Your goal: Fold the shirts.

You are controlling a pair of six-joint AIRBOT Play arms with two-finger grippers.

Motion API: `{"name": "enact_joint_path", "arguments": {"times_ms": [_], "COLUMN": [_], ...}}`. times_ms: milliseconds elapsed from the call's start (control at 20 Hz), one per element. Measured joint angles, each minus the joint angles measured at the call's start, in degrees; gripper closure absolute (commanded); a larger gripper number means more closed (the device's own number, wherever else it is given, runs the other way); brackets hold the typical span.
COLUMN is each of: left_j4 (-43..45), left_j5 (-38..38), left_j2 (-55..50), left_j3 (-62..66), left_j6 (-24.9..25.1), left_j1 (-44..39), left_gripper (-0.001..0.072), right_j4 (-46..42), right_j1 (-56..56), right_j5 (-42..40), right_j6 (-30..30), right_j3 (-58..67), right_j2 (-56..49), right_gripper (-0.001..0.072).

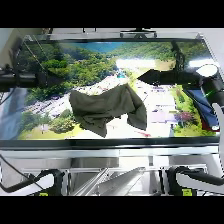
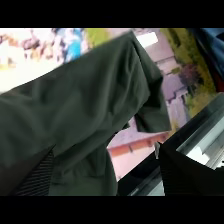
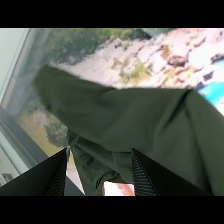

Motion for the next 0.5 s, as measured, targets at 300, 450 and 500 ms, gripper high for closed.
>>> {"name": "enact_joint_path", "arguments": {"times_ms": [300,450,500], "left_j4": [6.3,7.2,7.1], "left_j5": [-1.7,0.9,2.5], "left_j2": [-6.6,-7.3,-7.5], "left_j3": [-11.1,-19.8,-22.4], "left_j6": [-1.6,-1.6,-1.3], "left_j1": [3.2,1.0,-0.4], "left_gripper": [-0.0001,0.0000,0.0001], "right_j4": [-5.6,-6.5,-6.1], "right_j1": [-4.0,-2.4,-1.1], "right_j5": [7.8,7.4,5.8], "right_j6": [2.1,1.7,1.2], "right_j3": [-4.5,-14.1,-17.5], "right_j2": [-1.2,0.5,0.9], "right_gripper": [0.0378,0.0223,0.0224]}}
